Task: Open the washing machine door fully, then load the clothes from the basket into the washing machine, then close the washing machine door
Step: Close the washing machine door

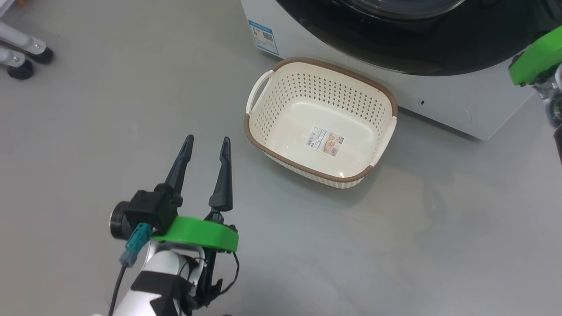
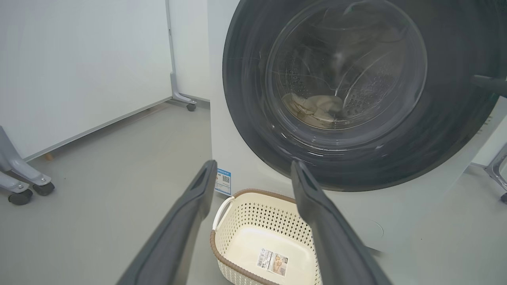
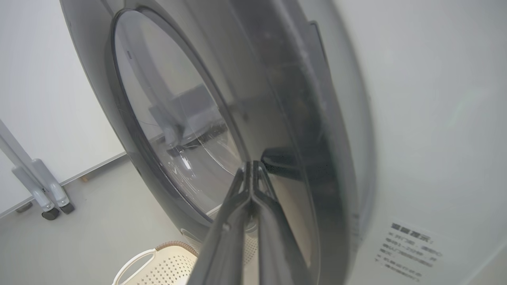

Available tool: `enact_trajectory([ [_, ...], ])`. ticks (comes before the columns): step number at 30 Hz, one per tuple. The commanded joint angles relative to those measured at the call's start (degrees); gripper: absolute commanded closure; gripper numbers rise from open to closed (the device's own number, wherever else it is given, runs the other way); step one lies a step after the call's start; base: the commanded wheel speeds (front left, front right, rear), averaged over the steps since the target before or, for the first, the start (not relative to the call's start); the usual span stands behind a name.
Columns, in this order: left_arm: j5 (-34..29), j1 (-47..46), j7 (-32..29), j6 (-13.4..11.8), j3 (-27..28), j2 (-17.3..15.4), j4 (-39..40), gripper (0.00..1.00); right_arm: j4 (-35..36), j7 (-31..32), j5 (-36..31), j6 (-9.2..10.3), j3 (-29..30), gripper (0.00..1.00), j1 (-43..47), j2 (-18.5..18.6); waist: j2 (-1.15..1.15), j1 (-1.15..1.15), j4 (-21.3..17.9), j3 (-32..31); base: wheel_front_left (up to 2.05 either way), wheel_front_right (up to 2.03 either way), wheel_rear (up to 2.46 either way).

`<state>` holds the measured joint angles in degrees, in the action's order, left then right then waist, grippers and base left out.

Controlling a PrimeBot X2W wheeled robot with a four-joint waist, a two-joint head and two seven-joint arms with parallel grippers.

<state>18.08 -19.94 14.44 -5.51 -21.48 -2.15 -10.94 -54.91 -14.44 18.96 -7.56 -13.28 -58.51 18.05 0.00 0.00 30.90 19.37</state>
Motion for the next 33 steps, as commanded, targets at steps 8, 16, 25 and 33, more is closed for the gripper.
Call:
enact_trajectory([
  [8,-2.1,0.5,0.6,0.9,3.8,-0.7,-0.1,0.00,12.4,-0.6,6.2,0.08,-8.8,1.00,8.1,-4.1,0.00,0.00,-3.9,-3.5,0.00,0.00,0.00],
  [16,-3.1,1.0,0.6,1.7,4.2,-1.1,-1.8,0.00,20.9,-0.6,6.4,0.08,-6.3,1.00,18.3,-5.0,0.00,0.00,-7.7,-6.8,0.00,0.00,0.00],
  [25,-2.7,2.1,0.5,2.3,4.4,-2.3,-3.5,0.00,27.8,-0.6,3.5,0.08,-2.7,0.00,28.9,-7.9,0.00,0.00,-13.9,-10.9,0.00,0.00,0.00],
  [33,-2.7,3.3,-0.7,1.4,4.5,-3.7,-2.5,0.00,31.3,-0.6,-1.2,0.08,2.5,0.00,35.2,-8.3,0.00,0.00,-18.6,-12.5,0.00,0.00,0.00],
])
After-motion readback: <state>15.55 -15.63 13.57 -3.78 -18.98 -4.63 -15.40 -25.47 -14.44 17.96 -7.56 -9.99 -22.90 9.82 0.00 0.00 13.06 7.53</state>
